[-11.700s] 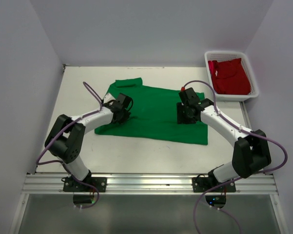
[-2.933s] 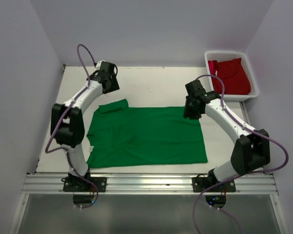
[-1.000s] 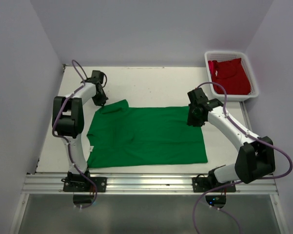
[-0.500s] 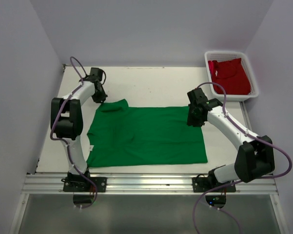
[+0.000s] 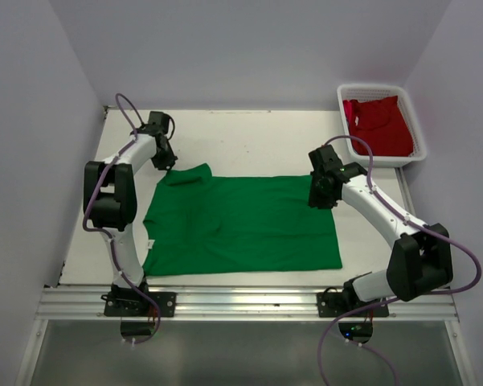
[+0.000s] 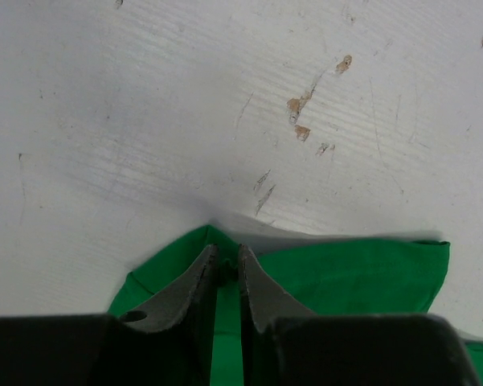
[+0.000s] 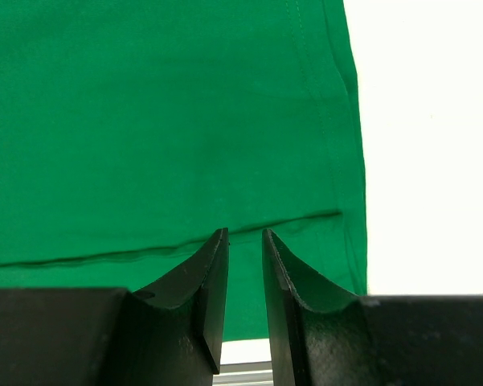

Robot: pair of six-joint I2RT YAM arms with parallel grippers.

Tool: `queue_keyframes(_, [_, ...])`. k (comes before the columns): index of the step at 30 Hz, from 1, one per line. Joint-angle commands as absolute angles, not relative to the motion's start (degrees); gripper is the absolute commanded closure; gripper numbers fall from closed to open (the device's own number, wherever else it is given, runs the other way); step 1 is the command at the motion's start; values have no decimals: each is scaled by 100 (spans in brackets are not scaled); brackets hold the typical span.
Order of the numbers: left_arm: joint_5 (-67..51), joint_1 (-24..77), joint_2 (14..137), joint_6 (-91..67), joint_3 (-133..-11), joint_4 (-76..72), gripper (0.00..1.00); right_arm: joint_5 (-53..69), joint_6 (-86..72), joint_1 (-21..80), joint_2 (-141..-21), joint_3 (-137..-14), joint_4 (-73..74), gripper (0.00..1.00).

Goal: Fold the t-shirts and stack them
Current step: Grap the side of the flattened tshirt furthest away from the robot with both arms

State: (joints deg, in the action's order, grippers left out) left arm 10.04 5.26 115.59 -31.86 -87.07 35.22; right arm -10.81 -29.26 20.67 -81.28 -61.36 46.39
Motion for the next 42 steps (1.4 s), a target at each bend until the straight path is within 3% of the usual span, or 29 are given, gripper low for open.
queue_keyframes(1, [967,483,11408,-3094,-8851,3463,81,-1143,-2848,2083,-8104,-6082,4518,73])
queue_keyframes(5, [984,483,11399,-3085,-8833,3472,80,-1125,-2848,2083,-8112,-6047,4500,73])
queue_keyframes(12, [1072,466,11286,-3111,-8693,3446,61,-1125,-2839,2083,-8103,-6029,4491,73])
queue_keyframes(16, [1107,440,11241,-3120,-8622,3437,62,-1090,-2839,2074,-8112,-6038,4482,73])
queue_keyframes(28, [1037,360,11127,-3138,-8341,3296,83,-1090,-2839,2083,-8112,-5994,4465,74])
queue_keyframes(32, [958,343,11171,-3129,-8367,3296,100,-1107,-2839,2074,-8086,-5994,4456,74])
queue_keyframes(39, [774,343,11066,-3006,-8376,3164,100,-1283,-2847,2083,-8095,-6003,4482,74])
queue_keyframes(42, [782,351,10847,-2927,-8367,3112,100,-1844,-2988,2005,-8191,-6073,4491,69])
